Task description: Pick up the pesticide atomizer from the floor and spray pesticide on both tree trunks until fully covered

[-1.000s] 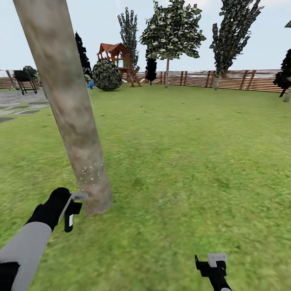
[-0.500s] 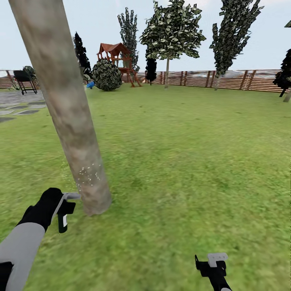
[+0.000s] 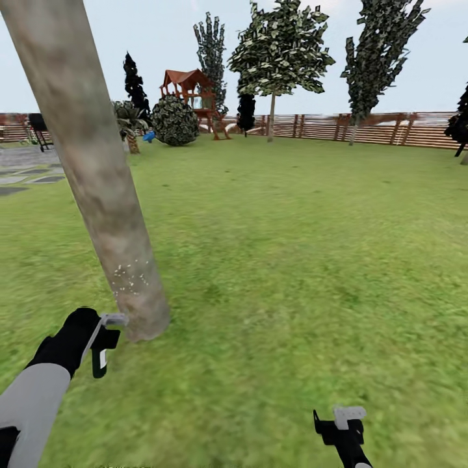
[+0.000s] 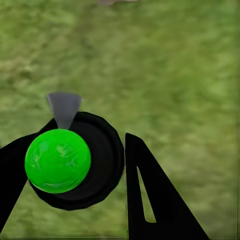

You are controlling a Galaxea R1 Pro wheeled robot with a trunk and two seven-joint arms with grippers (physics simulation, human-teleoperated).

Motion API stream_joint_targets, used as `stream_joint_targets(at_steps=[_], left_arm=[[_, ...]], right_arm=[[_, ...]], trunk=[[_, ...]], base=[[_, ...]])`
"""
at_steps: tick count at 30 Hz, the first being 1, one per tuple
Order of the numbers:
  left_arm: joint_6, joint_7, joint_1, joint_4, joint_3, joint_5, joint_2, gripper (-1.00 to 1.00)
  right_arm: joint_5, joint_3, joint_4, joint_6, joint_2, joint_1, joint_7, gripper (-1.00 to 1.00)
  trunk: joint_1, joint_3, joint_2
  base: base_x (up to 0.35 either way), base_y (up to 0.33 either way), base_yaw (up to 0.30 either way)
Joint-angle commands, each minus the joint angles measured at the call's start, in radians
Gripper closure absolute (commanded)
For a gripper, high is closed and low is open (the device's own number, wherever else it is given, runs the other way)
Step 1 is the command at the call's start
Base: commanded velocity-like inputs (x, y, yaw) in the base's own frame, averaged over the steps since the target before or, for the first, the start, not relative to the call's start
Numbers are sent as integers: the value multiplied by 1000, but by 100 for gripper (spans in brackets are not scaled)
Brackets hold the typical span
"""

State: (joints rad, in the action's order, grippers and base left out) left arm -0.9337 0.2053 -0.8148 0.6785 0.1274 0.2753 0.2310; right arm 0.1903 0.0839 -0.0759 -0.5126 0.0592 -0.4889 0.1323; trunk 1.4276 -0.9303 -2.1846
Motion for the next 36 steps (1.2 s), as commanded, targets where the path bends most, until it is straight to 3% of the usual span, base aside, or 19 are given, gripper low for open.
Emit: stream_joint_targets(at_steps=[1, 13, 20, 27, 36], left_arm=[[-3, 9, 0, 1, 3, 12, -1, 100], [14, 3, 2, -2, -3, 11, -16, 100], [24, -68, 2, -22, -3, 2, -24, 100], [23, -71, 2, -21, 0, 2, -24, 100], [23, -73, 2, -19, 3, 2, -24, 100]], right_arm=[[10, 8, 1, -3, 0, 0, 3, -100], [9, 8, 1, -3, 1, 0, 4, -100], [9, 8, 1, -3, 1, 0, 4, -100], [9, 8, 1, -3, 0, 0, 4, -100], [9, 8, 1, -3, -1, 0, 4, -100]], trunk=[[0, -1, 0], [0, -1, 0], [0, -1, 0], [0, -1, 0], [0, -1, 0]], base=[[84, -257, 241], [215, -202, 103], [239, -186, 0], [-15, -261, 13], [21, -266, 249]])
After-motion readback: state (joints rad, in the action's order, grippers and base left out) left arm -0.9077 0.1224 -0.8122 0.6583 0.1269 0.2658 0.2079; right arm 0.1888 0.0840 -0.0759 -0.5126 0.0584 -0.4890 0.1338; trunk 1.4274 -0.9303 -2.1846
